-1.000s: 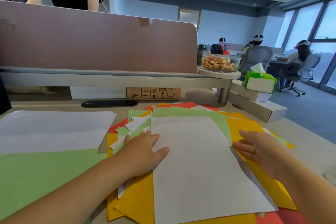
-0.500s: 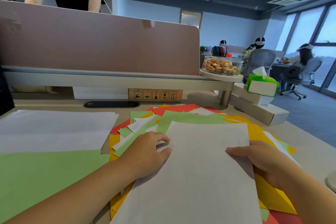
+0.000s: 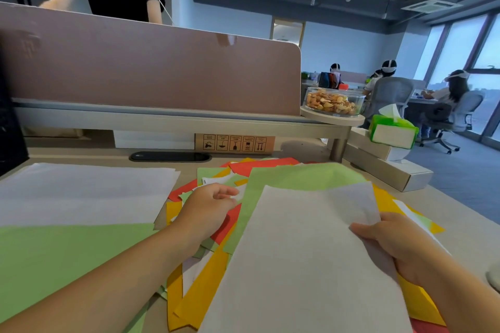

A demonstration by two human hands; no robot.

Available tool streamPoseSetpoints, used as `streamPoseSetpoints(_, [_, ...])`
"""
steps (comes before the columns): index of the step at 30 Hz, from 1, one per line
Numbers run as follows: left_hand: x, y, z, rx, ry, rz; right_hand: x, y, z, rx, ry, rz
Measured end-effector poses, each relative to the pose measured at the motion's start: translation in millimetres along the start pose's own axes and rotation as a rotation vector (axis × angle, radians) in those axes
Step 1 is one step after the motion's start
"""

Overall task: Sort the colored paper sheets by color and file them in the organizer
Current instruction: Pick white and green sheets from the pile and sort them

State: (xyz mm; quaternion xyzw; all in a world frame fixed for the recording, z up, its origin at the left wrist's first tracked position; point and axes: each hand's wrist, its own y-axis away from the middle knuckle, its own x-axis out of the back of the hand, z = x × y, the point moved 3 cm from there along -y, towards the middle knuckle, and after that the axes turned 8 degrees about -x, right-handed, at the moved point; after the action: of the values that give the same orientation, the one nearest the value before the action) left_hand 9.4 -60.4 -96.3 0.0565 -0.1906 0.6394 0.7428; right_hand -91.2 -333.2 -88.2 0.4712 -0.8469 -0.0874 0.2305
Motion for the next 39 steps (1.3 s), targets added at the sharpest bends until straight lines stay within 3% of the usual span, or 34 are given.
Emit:
streamPoseSetpoints(7, [7.2,-0.1,6.4,0.071,0.122,0.030,7.9,0.3,-5.1,0.015,-0.244,-0.151])
streamPoseSetpoints(12, [2.7,3.4,7.7,0.149,0.311,-0.155,0.3,9.7,-8.6,0.028,-0.185,-0.223])
streamPoseSetpoints(15, [-3.2,5.6,3.5,0.138,0.281,-0.213,-7.5,14.8,-8.4,-0.004,-0.079,-0.293])
streamPoseSetpoints(24, [-0.6,1.9,-3.0,0.211,0.251,-0.226,-0.9,7.8,-5.9,0.049,0.002,-0.034])
streamPoseSetpoints(33, [-2.5,4.8,-3.4,0.190,0.221,-0.162,-0.2,7.4,-5.2,0.045,-0.059,-0.065])
streamPoseSetpoints(39, [-1.9,4.0,-0.5,0.293,0.178,-0.270,2.6,2.9,-2.5,0.049,-0.050,0.027])
